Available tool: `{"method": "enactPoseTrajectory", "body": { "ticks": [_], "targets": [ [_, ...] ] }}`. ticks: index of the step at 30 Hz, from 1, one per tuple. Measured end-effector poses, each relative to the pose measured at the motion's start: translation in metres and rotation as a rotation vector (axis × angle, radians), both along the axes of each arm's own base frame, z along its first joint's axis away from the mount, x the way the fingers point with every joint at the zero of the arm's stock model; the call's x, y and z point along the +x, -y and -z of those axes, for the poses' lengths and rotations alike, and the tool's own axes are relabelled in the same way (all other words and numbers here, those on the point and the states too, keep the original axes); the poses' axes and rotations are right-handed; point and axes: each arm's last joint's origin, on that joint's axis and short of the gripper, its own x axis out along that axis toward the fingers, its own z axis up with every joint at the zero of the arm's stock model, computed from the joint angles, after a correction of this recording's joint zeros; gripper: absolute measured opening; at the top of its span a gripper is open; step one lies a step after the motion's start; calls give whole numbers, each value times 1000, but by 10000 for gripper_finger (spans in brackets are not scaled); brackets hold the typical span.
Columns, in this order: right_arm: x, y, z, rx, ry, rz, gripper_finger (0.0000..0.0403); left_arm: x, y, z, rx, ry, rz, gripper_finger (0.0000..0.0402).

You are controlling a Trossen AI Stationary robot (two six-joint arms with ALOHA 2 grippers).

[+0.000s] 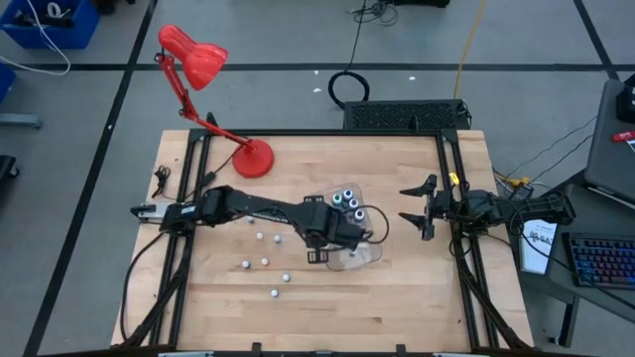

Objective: Pick & Place food coloring
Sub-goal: Put the orange food coloring bottle into the transparent container

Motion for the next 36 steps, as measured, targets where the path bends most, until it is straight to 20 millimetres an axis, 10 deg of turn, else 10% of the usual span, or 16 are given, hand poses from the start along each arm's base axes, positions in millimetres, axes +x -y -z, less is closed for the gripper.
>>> {"method": "enactPoseTrajectory", "body": {
  "ticks": [14,23,36],
  "targets": [
    [1,0,1,-2,-18,0,295,-64,-13,-60,104,358,-34,140],
    [1,0,1,-2,-18,0,295,-140,-58,8,-72,257,-397,141],
    [1,0,1,-2,-18,0,295,-146,-89,41,-170,326,-698,141]
  ]
}}
